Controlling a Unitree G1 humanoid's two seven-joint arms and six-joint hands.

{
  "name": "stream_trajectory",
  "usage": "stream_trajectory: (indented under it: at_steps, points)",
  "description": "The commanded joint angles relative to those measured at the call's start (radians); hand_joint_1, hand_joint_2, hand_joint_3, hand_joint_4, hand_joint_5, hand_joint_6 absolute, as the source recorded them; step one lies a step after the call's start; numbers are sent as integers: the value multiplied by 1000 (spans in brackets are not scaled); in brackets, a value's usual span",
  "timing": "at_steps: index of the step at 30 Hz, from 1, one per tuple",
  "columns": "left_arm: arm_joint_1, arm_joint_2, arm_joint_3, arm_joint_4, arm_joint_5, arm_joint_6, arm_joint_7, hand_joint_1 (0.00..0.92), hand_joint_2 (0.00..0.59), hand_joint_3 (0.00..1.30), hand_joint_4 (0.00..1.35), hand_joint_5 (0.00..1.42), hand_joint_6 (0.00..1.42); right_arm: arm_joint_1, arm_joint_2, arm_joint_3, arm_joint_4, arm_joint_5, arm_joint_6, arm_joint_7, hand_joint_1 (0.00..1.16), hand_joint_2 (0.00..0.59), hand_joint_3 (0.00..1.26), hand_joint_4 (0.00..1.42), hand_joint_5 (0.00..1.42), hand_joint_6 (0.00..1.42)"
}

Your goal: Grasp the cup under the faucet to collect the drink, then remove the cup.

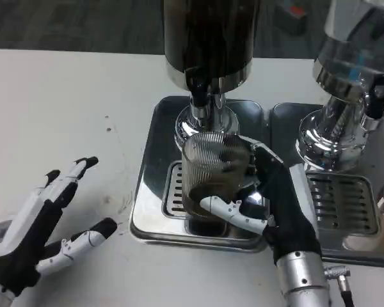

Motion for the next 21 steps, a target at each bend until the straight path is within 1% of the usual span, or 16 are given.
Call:
stream_trajectory:
  at_steps: [1,9,10,12,14,16,18,21]
  points:
    - [-11,18,-12,-1,8,-14,-15,0,150,77,0,109,0,13,-3,7,-57,0,-17,23,1087,231,370,544,715,888]
    - [-7,21,-19,-6,17,-14,-13,0,142,77,0,108,0,46,-7,6,-103,-2,-20,45,1083,230,370,540,715,904]
    - [-7,21,-19,-9,18,-13,-12,0,131,64,0,96,0,49,-8,6,-108,-1,-20,48,1083,230,370,539,715,904]
    - [-1,31,-23,-27,24,7,-28,0,112,42,0,70,0,61,-17,11,-126,17,-24,80,1080,230,370,539,715,905]
    - [4,39,-25,-46,34,26,-32,0,107,29,0,53,0,71,-23,14,-143,29,-26,102,1078,229,370,539,715,906]
    - [16,45,-22,-74,49,42,-24,0,101,13,0,43,0,82,-27,16,-164,23,-24,111,1076,229,370,539,715,907]
    - [27,52,-21,-102,64,61,-22,0,82,2,0,7,0,91,-33,14,-185,26,-21,127,1074,229,370,539,715,909]
    - [37,69,-32,-142,73,103,-63,0,68,0,0,0,0,91,-44,13,-201,35,-14,156,1058,219,369,539,715,913]
